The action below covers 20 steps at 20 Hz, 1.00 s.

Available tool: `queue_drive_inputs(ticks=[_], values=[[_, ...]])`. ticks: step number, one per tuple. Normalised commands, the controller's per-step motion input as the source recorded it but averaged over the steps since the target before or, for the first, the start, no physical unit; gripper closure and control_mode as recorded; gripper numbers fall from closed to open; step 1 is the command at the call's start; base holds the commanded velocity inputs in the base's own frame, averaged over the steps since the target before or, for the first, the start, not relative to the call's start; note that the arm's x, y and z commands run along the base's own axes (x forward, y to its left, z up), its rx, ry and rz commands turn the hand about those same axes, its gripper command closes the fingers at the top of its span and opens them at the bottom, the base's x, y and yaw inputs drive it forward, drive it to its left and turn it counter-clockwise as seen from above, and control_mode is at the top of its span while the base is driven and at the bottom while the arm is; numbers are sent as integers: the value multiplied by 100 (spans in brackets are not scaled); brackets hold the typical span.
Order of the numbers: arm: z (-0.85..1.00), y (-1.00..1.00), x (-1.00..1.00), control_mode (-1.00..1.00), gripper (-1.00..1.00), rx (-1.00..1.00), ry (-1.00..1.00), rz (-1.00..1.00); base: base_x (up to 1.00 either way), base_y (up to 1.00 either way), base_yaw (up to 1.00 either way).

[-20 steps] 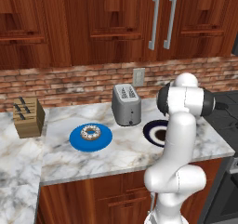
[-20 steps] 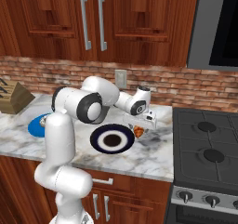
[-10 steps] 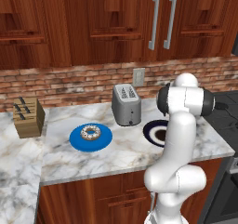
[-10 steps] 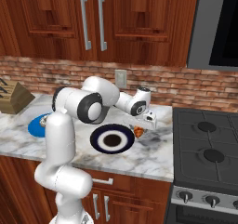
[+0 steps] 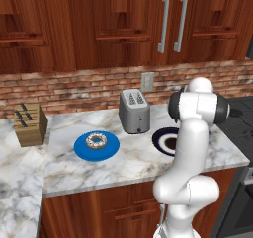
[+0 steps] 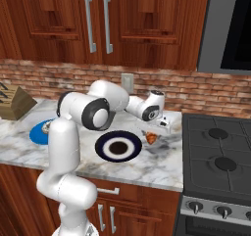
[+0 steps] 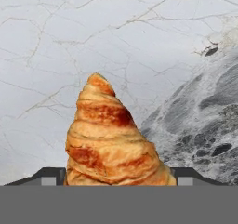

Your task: Place the pastries on the plates.

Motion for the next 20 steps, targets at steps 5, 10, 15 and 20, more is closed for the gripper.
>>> queue_drive_inputs(ticks=[5, 10, 15, 20], values=[[22, -14, -30, -100, 100, 0, -2, 0, 0, 0, 0], [26, 0, -49, -100, 100, 0, 0, 0, 0, 0, 0], [15, 4, -60, -100, 100, -5, 0, 0, 0, 0, 0], [0, 10, -66, -100, 100, -15, 0, 0, 0, 0, 0]])
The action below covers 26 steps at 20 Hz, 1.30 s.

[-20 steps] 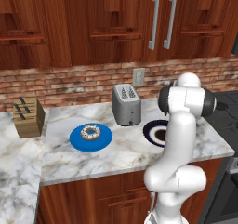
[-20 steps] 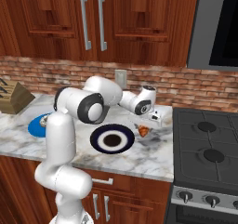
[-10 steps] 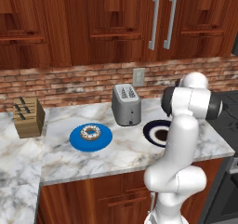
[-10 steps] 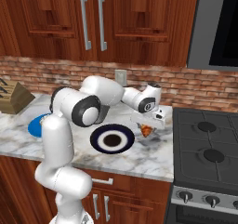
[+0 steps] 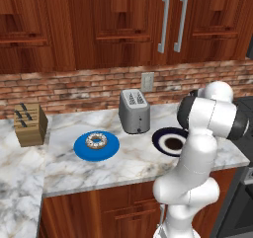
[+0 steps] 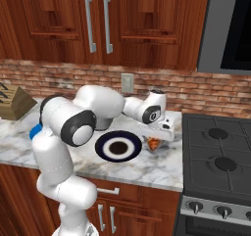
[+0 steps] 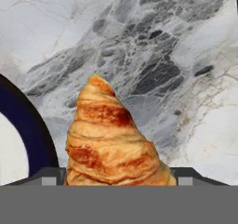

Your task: Place the pastries on the plates.

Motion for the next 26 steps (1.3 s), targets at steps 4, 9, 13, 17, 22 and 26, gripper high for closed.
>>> queue_drive_inputs(ticks=[4, 9, 13, 17, 22, 26], values=[[4, 6, -66, -100, 100, -13, 0, 0, 0, 0, 0], [41, 7, -44, -100, 100, -1, 0, 0, 0, 0, 0], [65, 17, -34, -100, 100, 0, -2, 0, 0, 0, 0], [42, 43, -4, -100, 100, 3, -4, 0, 0, 0, 0], [3, 67, 2, -100, 100, 0, -5, 0, 0, 0, 0], [2, 53, 6, -100, 100, 0, 0, 0, 0, 0, 0]])
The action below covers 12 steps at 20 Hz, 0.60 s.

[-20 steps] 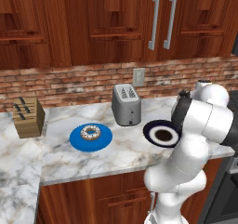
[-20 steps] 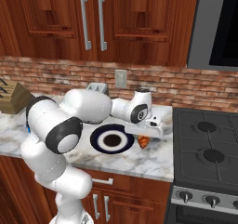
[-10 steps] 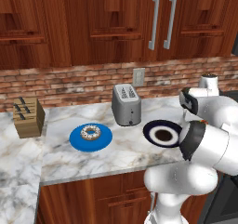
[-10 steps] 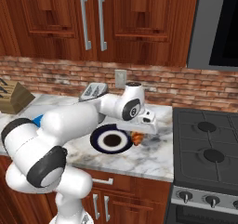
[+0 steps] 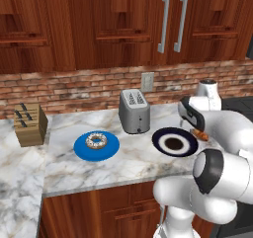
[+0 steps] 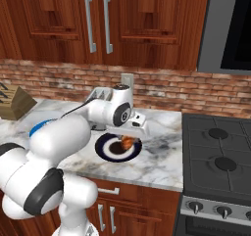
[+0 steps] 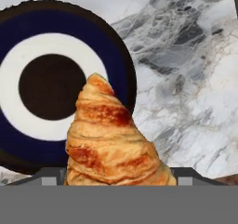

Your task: Place the pastries on the plates.

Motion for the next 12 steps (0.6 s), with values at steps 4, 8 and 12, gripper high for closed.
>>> queue_drive_inputs(ticks=[4, 8, 12], values=[[0, 48, 40, -100, 100, 0, 0, 0, 0, 0, 0], [0, 22, 60, -100, 100, 0, 0, 0, 0, 0, 0], [-10, 18, 43, -100, 100, 3, 0, 0, 0, 0, 0]])
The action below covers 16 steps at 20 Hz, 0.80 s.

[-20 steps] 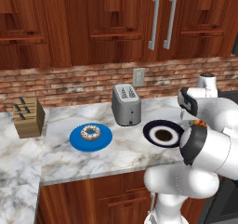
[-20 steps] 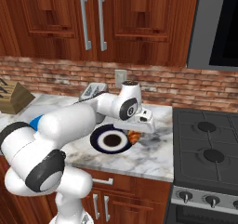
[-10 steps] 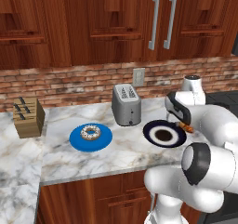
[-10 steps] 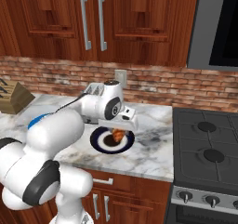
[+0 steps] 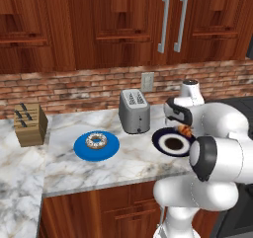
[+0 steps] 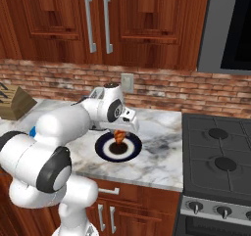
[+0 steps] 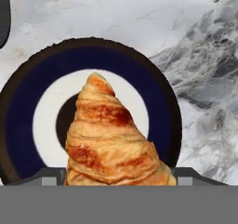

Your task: Place the pastries on the plates.

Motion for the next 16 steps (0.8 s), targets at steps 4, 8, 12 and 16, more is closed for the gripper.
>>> queue_drive_inputs(ticks=[4, 8, 12, 16], values=[[-29, 44, 1, -100, 100, 0, 0, 0, 0, 0, 0], [-37, 18, 0, -100, 100, 1, 0, 0, 0, 0, 0], [-63, -8, 0, -100, 100, 4, 2, -4, 0, 0, 0], [-59, -3, 0, -100, 100, 3, 2, -2, 0, 0, 0]])
